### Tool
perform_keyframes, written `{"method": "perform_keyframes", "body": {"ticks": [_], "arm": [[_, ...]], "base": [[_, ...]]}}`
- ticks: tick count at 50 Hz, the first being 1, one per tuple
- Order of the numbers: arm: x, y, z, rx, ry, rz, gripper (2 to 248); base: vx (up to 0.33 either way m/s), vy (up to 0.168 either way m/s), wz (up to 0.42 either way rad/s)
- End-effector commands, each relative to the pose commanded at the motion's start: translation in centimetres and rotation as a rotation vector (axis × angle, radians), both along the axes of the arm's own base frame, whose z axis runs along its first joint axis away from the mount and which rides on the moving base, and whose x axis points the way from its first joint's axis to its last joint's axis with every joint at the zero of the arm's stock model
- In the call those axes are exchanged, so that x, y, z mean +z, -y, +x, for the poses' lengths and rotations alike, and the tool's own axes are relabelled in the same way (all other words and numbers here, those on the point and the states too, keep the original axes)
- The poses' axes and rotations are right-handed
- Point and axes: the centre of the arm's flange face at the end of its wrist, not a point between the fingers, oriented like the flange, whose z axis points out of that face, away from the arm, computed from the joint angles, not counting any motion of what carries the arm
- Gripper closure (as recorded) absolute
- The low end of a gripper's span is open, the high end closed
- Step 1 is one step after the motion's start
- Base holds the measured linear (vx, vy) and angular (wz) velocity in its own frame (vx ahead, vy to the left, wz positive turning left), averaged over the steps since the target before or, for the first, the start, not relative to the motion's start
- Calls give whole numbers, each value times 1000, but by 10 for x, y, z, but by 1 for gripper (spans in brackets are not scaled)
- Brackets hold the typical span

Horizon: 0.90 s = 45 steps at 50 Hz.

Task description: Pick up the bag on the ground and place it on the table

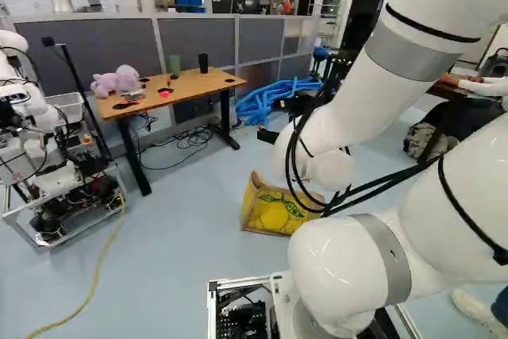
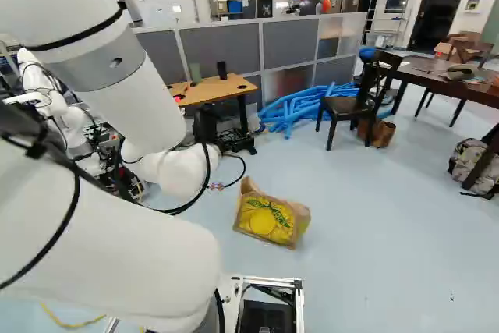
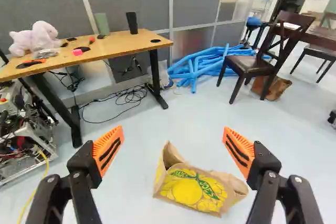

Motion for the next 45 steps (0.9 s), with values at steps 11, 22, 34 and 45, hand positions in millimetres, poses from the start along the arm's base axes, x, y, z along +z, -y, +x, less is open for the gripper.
{"method": "perform_keyframes", "body": {"ticks": [11, 22, 34, 45], "arm": [[0, 0, 0, 0, 0, 0, 3], [0, 0, 0, 0, 0, 0, 3], [0, 0, 0, 0, 0, 0, 3], [0, 0, 0, 0, 0, 0, 3]], "base": [[134, -46, -241], [146, -27, -146], [134, 1, -13], [134, 0, -14]]}}
